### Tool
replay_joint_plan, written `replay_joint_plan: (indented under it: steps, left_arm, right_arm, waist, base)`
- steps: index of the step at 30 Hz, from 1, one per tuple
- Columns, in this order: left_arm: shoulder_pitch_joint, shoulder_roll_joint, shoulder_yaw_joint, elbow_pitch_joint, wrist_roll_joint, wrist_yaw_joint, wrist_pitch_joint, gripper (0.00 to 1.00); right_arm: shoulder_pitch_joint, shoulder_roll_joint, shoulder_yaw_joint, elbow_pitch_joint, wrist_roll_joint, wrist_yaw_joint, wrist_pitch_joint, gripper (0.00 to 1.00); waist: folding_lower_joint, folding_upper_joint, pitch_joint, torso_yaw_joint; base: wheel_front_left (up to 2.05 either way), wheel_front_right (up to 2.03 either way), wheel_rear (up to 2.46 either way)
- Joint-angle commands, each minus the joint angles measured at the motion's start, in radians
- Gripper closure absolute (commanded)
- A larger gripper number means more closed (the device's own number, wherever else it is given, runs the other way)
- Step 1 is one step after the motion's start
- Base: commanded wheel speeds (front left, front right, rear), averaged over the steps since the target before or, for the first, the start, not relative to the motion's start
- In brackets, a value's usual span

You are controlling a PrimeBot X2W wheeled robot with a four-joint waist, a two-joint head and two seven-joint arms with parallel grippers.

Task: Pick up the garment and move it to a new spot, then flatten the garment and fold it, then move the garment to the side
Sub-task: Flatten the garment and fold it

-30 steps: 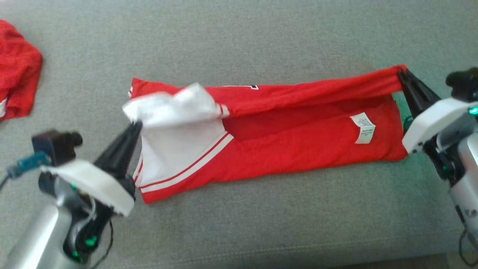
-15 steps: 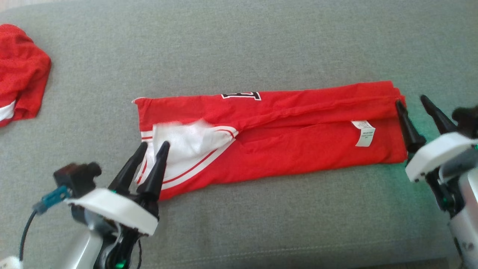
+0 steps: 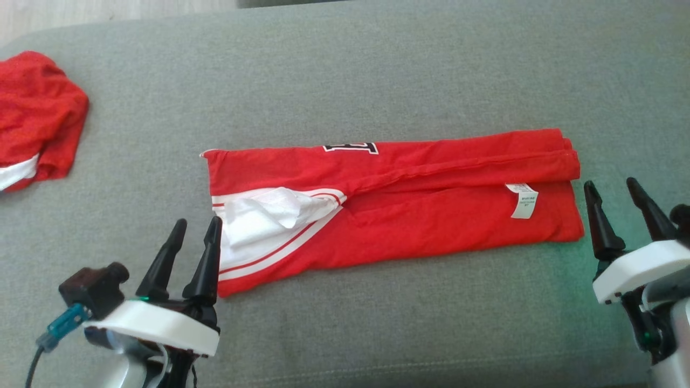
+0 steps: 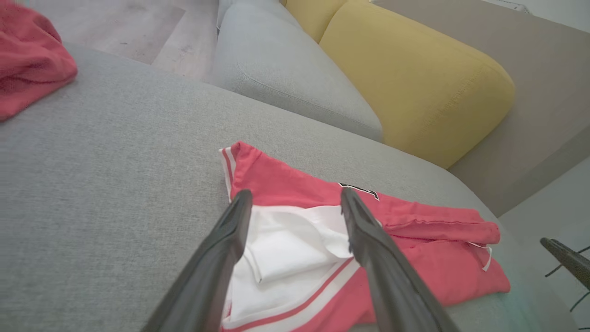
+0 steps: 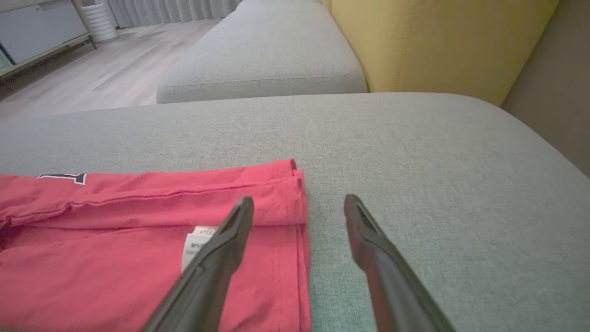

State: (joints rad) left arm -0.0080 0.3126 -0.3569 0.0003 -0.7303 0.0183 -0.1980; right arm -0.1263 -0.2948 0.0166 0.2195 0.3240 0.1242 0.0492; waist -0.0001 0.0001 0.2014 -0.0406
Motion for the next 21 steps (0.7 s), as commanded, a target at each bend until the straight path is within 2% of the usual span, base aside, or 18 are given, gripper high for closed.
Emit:
replay_joint_plan:
  steps: [1, 5, 11, 15, 21]
  left_arm:
    - [-0.027, 0.019, 0.038, -0.034, 0.025, 0.011, -0.018, 0.00]
    - [-0.039, 0.012, 0.038, -0.033, 0.062, 0.032, -0.033, 0.00]
    - [-0.057, -0.003, 0.034, -0.021, 0.100, 0.049, -0.046, 0.00]
    - [-0.067, -0.018, 0.037, -0.007, 0.113, 0.054, -0.052, 0.00]
    - [-0.074, -0.037, 0.036, 0.011, 0.120, 0.045, -0.058, 0.00]
  right_arm:
    - [0.000, -0.005, -0.004, -0.058, -0.016, 0.007, 0.016, 0.00]
    - [-0.003, 0.017, -0.034, -0.102, -0.033, 0.007, 0.057, 0.00]
    - [-0.042, 0.036, -0.067, -0.097, -0.056, 0.007, 0.104, 0.00]
    - [-0.102, 0.046, -0.080, -0.022, -0.067, 0.007, 0.153, 0.00]
    - [-0.212, 0.041, -0.105, 0.210, -0.096, 0.007, 0.190, 0.00]
  waist:
    - [0.0001, -0.0001, -0.007, 0.005]
    - [0.0001, -0.0001, -0.021, 0.016]
    - [0.0001, -0.0001, -0.036, 0.035]
    - [0.0001, -0.0001, -0.039, 0.051]
    - [0.0001, -0.0001, -0.032, 0.099]
  base:
    - [0.00, 0.00, 0.00]
    - [0.00, 0.00, 0.00]
    - [0.00, 0.00, 0.00]
    - [0.00, 0.00, 0.00]
    - [0.00, 0.00, 0.00]
